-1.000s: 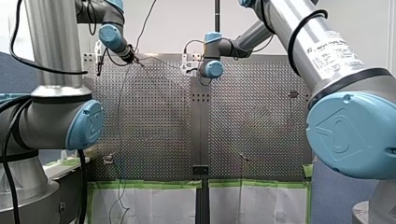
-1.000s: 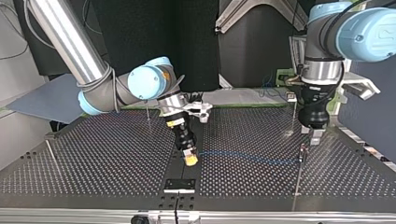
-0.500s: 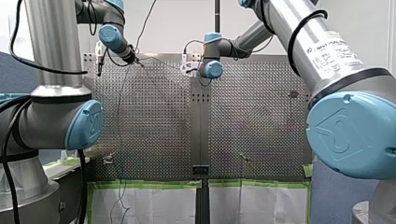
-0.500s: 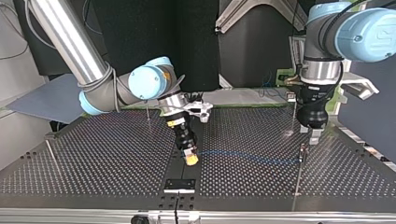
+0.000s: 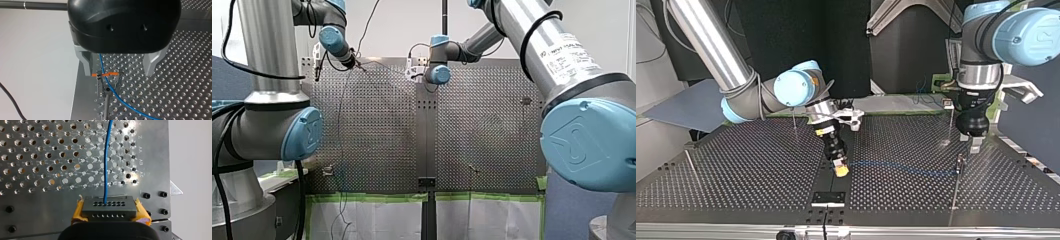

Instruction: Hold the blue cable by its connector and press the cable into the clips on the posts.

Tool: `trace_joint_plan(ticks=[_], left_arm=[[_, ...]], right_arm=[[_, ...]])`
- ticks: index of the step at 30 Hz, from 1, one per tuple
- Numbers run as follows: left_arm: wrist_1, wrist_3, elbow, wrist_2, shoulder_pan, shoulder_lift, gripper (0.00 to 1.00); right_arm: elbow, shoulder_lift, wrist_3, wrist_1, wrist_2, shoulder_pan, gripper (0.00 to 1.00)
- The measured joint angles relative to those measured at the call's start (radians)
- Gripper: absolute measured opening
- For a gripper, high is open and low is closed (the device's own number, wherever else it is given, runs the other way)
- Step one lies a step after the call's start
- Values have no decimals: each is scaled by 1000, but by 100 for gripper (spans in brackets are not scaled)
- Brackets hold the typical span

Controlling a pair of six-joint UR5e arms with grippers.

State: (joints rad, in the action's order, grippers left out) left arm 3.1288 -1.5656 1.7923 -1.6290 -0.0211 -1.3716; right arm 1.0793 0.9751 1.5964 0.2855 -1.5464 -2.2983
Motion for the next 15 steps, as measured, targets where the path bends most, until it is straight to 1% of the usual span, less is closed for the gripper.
trace_joint_plan(ticks=[11,15], left_arm=[[1,1,0,-1,5,1,100],[-1,2,0,10,11,1,100]], right_arm=[[0,0,0,0,-1,-1,0],[0,0,1,-1,-1,-2,0]])
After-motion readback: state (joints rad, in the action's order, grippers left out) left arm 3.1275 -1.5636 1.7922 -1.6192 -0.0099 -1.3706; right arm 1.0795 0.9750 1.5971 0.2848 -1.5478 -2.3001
